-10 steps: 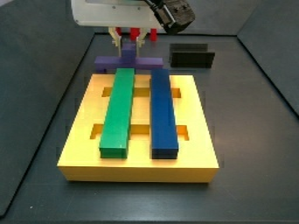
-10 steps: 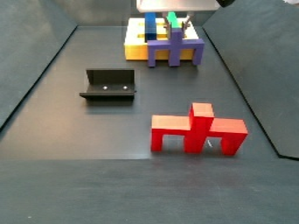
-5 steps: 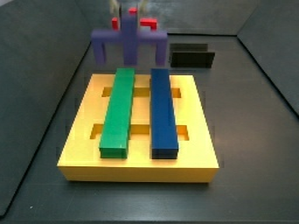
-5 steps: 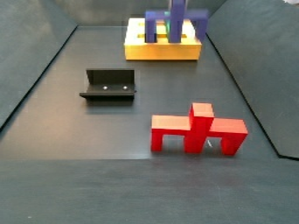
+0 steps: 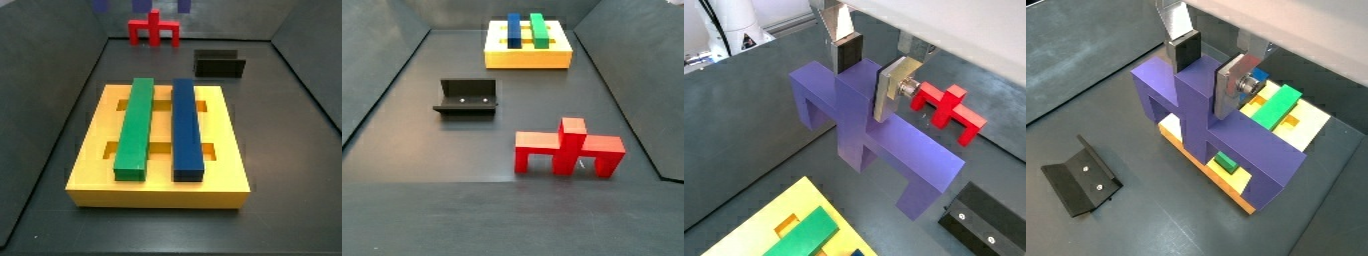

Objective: Pick up the purple object. Move up. Move to above the board. Insert the purple object.
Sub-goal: Move to above the board, then insert the purple object.

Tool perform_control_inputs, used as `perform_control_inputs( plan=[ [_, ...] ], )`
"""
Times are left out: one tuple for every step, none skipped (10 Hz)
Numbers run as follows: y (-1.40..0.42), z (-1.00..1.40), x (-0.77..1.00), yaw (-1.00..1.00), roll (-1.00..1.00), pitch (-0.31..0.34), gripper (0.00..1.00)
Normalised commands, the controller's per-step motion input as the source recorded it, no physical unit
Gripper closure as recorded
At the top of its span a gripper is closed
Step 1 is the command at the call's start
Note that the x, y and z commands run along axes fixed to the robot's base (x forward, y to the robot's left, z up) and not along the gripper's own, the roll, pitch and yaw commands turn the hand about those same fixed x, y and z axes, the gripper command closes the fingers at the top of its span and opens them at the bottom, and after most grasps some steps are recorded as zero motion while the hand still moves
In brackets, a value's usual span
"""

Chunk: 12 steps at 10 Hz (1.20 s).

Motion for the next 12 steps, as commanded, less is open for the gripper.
perform_control_inputs(
  plan=[
    [-1.40, 0.52, 0.53, -0.19, -0.12, 0.183, 1.00],
    [-1.40, 0.46, 0.51, -0.17, -0.09, 0.194, 1.00],
    [-1.40, 0.44, 0.59, -0.08, 0.01, 0.245, 1.00],
    [-0.65, 0.20, 0.39, -0.03, 0.02, 0.250, 1.00],
    [-0.44, 0.14, 0.29, -0.02, 0.03, 0.224, 1.00],
    [-0.17, 0.07, 0.09, 0.00, 0.06, 0.092, 1.00],
    [0.00, -0.01, 0.01, 0.00, -0.01, -0.003, 1.00],
    [-0.10, -0.22, 0.01, 0.00, -0.05, -0.097, 1.00],
    [-0.49, -0.41, 0.16, 0.05, 0.00, -0.091, 1.00],
    [-0.68, -0.43, 0.31, 0.09, 0.03, -0.057, 1.00],
    [-0.81, -0.46, 0.34, 0.11, 0.08, -0.041, 1.00],
    [-0.83, -0.55, 0.28, 0.09, 0.11, -0.043, 1.00]
  ],
)
